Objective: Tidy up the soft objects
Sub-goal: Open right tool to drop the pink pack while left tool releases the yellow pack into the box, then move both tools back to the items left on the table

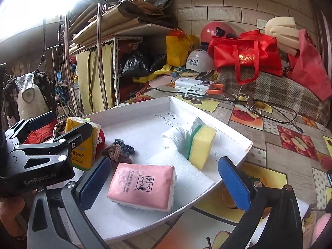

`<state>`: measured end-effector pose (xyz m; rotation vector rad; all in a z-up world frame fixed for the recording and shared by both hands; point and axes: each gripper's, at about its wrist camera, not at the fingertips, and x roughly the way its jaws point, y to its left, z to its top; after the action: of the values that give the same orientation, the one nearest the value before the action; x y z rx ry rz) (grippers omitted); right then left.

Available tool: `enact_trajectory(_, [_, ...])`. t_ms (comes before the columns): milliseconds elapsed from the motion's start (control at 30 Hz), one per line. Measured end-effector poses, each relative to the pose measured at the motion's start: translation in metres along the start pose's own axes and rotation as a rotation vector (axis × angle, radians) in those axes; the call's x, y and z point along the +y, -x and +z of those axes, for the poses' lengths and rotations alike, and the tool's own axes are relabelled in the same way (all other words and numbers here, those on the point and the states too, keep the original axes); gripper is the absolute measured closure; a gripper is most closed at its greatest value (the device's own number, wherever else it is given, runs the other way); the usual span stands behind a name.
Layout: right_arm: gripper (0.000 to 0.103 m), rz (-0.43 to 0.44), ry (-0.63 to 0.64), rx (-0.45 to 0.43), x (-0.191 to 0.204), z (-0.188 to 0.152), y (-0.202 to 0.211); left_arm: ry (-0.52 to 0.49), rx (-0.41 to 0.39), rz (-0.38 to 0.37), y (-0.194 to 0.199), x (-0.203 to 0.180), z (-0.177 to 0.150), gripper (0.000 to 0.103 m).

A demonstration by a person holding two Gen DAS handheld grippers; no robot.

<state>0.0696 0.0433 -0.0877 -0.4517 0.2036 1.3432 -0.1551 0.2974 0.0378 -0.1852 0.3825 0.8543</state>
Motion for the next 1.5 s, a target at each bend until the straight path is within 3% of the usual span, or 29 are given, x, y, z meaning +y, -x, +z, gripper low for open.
enact_trajectory(133, [0.0, -0.009, -0.003, -0.03, 0.0, -0.001, 0.005, 0.007, 0.002, 0.006, 0.0, 0.001, 0.0, 0.0])
enact_trajectory(267, [0.0, -0.018, 0.006, -0.118, 0.003, -0.004, 0.022, 0.003, -0.017, 0.013, 0.003, -0.001, -0.001, 0.0])
enact_trajectory(467, [0.0, -0.078, 0.084, -0.12, 0.017, -0.016, 0.044, -0.017, -0.04, 0.02, 0.01, -0.006, -0.002, 0.0])
enact_trajectory(600, [0.0, -0.091, 0.063, -0.155, 0.012, -0.028, 0.069, -0.029, -0.05, 0.007, 0.017, -0.014, -0.005, 0.0])
enact_trajectory(933, [0.0, 0.001, -0.137, -0.319, -0.051, -0.067, 0.164, -0.02, -0.135, -0.21, 0.065, -0.05, -0.016, 0.0])
enact_trajectory(1000, [0.0, 0.002, -0.181, -0.28, -0.067, -0.073, 0.174, -0.035, -0.138, -0.238, 0.074, -0.064, -0.019, 0.0])
enact_trajectory(1067, [0.0, 0.004, -0.197, -0.23, -0.083, -0.08, 0.183, -0.064, -0.114, -0.319, 0.079, -0.079, -0.022, 0.0])
enact_trajectory(1133, [0.0, -0.07, -0.168, -0.139, -0.094, -0.088, 0.188, -0.103, -0.064, -0.418, 0.081, -0.098, -0.025, 0.0])
enact_trajectory(1267, [0.0, -0.178, -0.151, 0.053, -0.12, -0.105, 0.191, -0.201, -0.017, -0.497, 0.087, -0.14, -0.029, 0.0])
enact_trajectory(1400, [0.0, -0.168, -0.245, 0.154, -0.144, -0.117, 0.186, -0.288, 0.105, -0.569, 0.077, -0.185, -0.032, 0.0])
enact_trajectory(1500, [0.0, -0.146, -0.252, 0.249, -0.146, -0.121, 0.166, -0.29, 0.2, -0.585, 0.059, -0.207, -0.033, 0.0])
